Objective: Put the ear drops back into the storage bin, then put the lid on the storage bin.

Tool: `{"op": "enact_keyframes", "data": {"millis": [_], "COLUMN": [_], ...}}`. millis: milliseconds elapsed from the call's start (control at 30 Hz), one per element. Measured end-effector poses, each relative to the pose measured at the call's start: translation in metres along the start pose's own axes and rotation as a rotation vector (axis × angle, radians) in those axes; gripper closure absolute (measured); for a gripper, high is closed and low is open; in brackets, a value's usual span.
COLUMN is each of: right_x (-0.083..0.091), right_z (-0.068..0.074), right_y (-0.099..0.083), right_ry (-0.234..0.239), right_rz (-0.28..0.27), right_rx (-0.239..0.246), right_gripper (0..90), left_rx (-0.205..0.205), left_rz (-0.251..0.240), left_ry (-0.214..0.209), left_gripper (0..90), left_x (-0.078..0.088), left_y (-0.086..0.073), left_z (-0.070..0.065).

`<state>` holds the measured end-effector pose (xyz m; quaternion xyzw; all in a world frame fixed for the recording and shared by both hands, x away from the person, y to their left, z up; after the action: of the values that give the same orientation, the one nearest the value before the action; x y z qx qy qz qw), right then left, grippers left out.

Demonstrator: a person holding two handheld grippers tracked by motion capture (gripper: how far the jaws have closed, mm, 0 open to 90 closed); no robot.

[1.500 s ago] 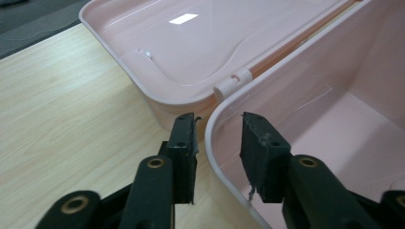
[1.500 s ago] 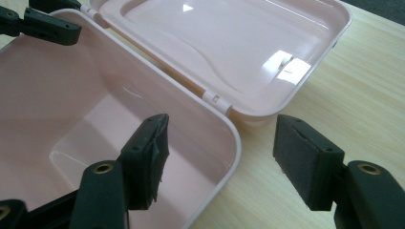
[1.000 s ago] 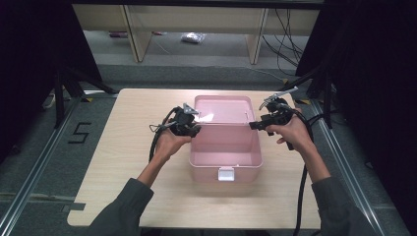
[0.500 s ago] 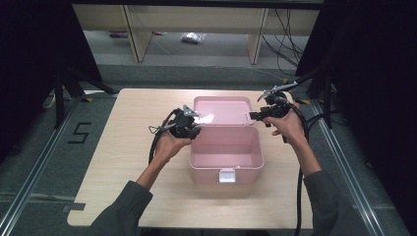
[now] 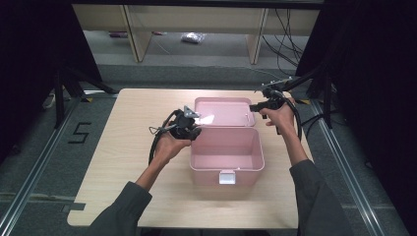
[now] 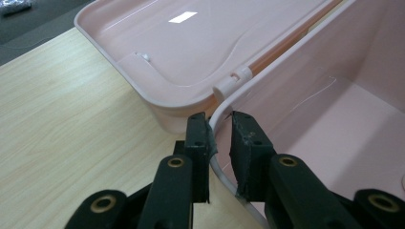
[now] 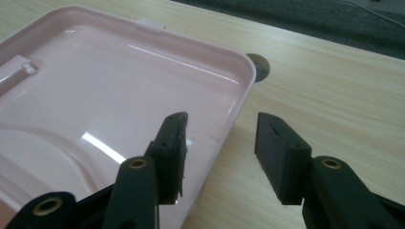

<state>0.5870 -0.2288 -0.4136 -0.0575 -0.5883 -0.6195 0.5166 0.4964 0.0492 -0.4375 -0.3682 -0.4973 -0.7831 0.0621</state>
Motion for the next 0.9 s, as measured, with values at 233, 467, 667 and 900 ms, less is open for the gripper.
{"op": "enact_keyframes", "data": {"millis": [233,467,667,900], "right_x": [-0.008,-0.012,-0.016,-0.024], "right_z": [-0.015,-0.022,-0.022,-0.025], "right_y": [0.001,0.001,0.002,0.001], "right_ry": [0.020,-0.005,-0.012,-0.015], "right_rz": [-0.006,-0.019,-0.018,-0.004], "right_rx": [-0.039,-0.029,-0.027,-0.046], "right_gripper": [58.7,59.5,59.5,60.7], "left_rx": [-0.002,-0.003,-0.004,-0.004], "left_rz": [0.001,0.000,0.000,-0.002], "left_ry": [0.004,0.002,0.002,0.000], "left_gripper": [76.9,76.9,76.9,76.9], "left_x": [0.000,0.000,0.000,0.000], "left_y": [0.000,0.000,0.000,0.000], "left_z": [0.000,0.000,0.000,0.000]}}
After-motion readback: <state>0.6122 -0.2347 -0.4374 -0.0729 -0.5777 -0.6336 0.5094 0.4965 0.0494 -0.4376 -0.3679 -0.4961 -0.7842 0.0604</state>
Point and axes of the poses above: each handheld gripper's, and its own axes: x roughly backward along the jaws, y roughly out of its top, z roughly to its left, the point moved 4 cm from there along -x, roughly forward along the jaws, and after that the axes turned 14 degrees about y, right-handed, at the moved point
